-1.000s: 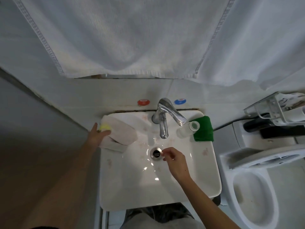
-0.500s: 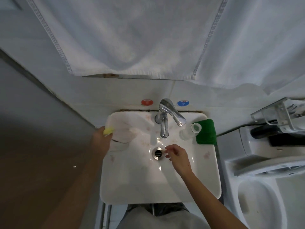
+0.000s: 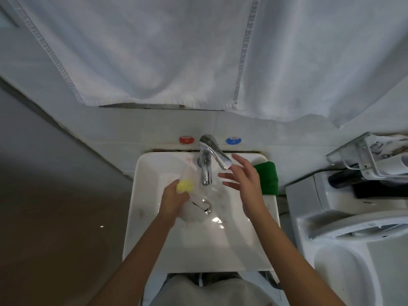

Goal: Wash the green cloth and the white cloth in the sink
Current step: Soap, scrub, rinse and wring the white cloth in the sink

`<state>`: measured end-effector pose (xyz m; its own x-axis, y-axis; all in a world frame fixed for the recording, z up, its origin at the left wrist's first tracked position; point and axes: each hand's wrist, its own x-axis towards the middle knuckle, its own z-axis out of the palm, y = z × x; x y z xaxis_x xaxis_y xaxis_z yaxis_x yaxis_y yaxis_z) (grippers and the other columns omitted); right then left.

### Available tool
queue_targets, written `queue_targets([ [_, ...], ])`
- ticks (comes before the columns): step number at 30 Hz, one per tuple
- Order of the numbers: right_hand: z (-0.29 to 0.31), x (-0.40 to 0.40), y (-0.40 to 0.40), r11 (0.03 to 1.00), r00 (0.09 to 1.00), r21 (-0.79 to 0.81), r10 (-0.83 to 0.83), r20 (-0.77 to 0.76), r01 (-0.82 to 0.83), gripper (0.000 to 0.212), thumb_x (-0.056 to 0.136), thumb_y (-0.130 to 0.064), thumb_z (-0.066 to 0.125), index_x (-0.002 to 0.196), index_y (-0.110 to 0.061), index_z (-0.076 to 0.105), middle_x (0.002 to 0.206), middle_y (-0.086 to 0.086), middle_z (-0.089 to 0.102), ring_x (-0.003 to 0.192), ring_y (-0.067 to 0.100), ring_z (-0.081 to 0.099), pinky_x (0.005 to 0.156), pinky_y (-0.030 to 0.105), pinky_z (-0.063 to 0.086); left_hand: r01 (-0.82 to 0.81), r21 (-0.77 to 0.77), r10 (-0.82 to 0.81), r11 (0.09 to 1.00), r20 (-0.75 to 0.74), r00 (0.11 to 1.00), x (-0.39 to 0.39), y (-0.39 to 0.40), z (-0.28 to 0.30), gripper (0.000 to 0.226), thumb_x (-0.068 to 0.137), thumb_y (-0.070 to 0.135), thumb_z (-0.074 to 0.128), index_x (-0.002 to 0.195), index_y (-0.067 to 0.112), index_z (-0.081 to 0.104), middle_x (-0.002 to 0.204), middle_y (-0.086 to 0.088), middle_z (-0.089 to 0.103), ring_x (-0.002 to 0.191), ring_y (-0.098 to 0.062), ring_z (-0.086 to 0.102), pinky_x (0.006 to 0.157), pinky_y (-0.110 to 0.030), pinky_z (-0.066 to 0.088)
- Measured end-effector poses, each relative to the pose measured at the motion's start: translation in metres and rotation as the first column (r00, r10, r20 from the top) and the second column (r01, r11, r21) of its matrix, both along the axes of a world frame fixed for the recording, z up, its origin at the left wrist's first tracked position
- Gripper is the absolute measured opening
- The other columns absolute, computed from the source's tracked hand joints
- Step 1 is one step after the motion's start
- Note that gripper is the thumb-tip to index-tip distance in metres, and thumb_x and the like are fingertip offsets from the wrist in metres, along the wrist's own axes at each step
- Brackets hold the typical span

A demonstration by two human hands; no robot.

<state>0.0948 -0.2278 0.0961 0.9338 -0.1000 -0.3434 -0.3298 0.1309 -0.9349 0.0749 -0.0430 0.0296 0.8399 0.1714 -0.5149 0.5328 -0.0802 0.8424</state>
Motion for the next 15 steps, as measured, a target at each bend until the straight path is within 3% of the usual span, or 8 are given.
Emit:
queue_targets([
  [6,0.006,0.015,0.006,0.996,0.999,-0.073,0.038,-0.039,-0.041,0.028,0.096,-0.009,0.055,0.123,-0.004,0.059,0.088,0.006,0.072,0.071,0.014,0.071,0.068,0.022,0.057,0.003,-0.111,-0.006,0.994,-0.029,1.0,-0.005,-0.035,-0.004,0.034,0.052,0.01,0.053,0.084,0.015,0.063,0.08,-0.008,0.061,0.071,-0.021,0.054,0.065,-0.029,0.043],
  [12,0.009,0.019,0.011,0.997,0.999,-0.079,0.018,-0.049,-0.022,0.021,0.094,-0.001,0.055,0.111,-0.011,0.062,0.079,0.005,0.07,0.06,0.006,0.068,0.063,0.016,0.055,0.005,-0.126,-0.008,0.992,-0.024,1.0,-0.006,-0.049,-0.005,0.033,0.058,0.01,0.055,0.086,0.025,0.061,0.078,0.0,0.061,0.069,-0.012,0.055,0.06,-0.018,0.045],
  [15,0.012,0.019,0.013,0.998,0.999,-0.06,0.022,-0.035,-0.024,0.018,0.094,-0.001,0.055,0.103,-0.013,0.063,0.077,0.004,0.07,0.059,0.005,0.067,0.063,0.016,0.055,0.009,-0.124,-0.011,0.992,-0.019,1.0,-0.005,-0.05,-0.006,0.032,0.063,0.006,0.058,0.091,0.019,0.061,0.08,0.0,0.061,0.071,-0.012,0.055,0.061,-0.018,0.047],
])
